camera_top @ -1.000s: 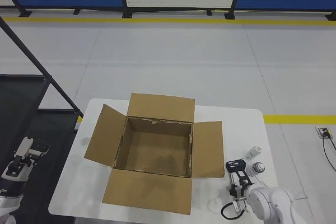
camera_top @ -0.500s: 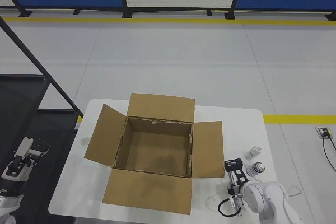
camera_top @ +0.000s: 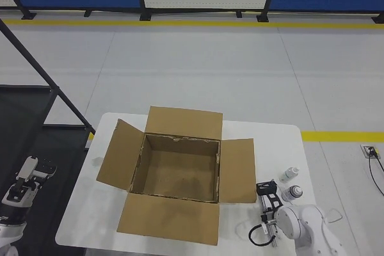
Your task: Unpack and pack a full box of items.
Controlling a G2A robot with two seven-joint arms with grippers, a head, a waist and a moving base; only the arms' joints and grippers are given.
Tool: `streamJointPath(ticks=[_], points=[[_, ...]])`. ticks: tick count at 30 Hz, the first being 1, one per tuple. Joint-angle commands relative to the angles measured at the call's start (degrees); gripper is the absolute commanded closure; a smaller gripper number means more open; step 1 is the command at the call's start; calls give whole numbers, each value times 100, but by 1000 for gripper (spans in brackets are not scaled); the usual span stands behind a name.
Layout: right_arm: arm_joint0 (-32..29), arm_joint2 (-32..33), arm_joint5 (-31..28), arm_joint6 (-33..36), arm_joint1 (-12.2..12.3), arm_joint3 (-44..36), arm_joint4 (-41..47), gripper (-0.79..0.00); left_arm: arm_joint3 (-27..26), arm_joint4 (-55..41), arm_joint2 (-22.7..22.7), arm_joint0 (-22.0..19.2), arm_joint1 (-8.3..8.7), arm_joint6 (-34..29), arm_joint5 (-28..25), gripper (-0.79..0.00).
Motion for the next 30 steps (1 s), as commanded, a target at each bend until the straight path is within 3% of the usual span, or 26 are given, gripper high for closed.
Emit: streamJointPath(ticks=[1,8,15,19,25,30], points=[[-20,70,-39,-34,7,-49,105,0,0,0,0,0,0,0,0,-785],[-393,593,-69,-138,72,-902,428,0,0,0,0,0,0,0,0,-785],[-1198,1371,149,-200,144,-2925,529,0,0,0,0,0,0,0,0,-785],[-1413,1505,212,-188,158,-4025,497,0,0,0,0,0,0,0,0,-785],[-398,511,98,-261,130,-4025,170,0,0,0,0,0,0,0,0,-785],[870,-1016,363,484,-3,-4023,-388,0,0,0,0,0,0,0,0,-785]])
